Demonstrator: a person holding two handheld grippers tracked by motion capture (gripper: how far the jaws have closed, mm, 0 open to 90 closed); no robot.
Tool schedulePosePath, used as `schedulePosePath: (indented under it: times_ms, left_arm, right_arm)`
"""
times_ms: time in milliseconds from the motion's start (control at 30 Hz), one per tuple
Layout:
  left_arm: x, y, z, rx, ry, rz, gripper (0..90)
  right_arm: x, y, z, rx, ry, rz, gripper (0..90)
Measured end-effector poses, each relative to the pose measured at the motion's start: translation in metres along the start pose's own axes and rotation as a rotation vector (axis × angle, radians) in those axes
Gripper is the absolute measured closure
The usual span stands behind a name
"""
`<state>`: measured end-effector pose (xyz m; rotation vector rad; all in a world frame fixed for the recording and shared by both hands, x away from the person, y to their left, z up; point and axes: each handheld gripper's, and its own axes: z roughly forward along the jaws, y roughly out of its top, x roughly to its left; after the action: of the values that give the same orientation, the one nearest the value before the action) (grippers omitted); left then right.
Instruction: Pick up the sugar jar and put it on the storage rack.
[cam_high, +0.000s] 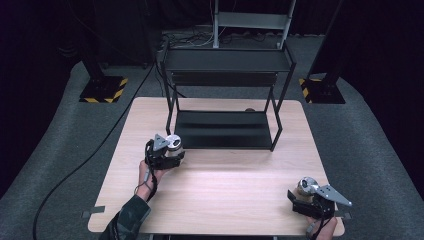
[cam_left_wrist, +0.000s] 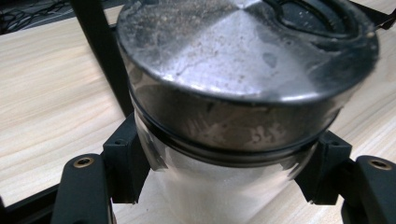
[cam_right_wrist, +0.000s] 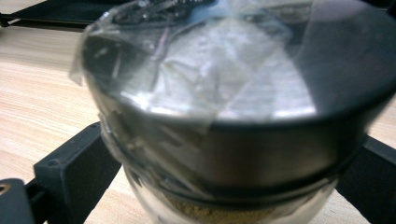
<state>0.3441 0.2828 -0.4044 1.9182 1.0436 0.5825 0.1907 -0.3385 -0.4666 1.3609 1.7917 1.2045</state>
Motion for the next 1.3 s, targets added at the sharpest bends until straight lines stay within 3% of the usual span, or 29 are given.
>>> schedulePosePath:
  times_ms: [1300]
  left_arm:
    - [-0.009,0.021,0.019,0.001,-0.049,0.055,30.1]
  right_arm:
    - [-0.002,0.001,0.000,0.003,0.008,0.003,0.7]
